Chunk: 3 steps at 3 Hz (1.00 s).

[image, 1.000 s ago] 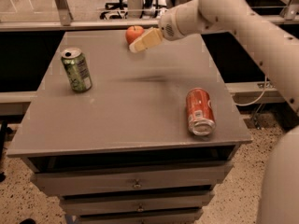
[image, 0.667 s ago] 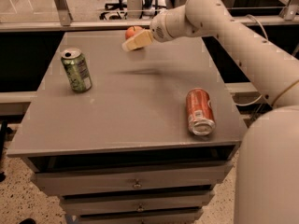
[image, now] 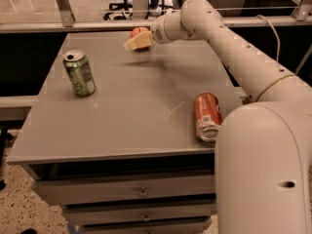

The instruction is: Pick apple

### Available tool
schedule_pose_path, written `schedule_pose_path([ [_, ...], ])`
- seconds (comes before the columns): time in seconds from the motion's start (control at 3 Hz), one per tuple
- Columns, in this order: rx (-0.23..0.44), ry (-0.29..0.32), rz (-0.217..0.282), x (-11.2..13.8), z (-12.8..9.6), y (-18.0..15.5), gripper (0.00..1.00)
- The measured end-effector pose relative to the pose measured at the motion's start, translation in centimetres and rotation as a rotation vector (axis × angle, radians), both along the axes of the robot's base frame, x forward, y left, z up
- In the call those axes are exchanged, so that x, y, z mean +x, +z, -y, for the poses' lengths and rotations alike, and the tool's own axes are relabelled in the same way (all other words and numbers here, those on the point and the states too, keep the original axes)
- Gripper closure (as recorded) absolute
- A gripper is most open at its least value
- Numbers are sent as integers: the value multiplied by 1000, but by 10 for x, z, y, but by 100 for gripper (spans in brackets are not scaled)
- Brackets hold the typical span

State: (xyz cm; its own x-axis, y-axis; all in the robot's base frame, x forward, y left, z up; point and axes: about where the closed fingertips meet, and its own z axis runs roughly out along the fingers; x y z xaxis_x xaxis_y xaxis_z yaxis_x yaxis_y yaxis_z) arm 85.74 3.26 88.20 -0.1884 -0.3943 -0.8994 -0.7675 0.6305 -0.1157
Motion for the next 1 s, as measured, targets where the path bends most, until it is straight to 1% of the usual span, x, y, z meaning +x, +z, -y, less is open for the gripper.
schedule_pose_path([
  [0.33,-10,-28,3,19,3,-9,0],
  [0.67,-19,-35,-3,31,-1,-17,0],
  [1.0,-36,-36,0,40,-2,-22,18],
])
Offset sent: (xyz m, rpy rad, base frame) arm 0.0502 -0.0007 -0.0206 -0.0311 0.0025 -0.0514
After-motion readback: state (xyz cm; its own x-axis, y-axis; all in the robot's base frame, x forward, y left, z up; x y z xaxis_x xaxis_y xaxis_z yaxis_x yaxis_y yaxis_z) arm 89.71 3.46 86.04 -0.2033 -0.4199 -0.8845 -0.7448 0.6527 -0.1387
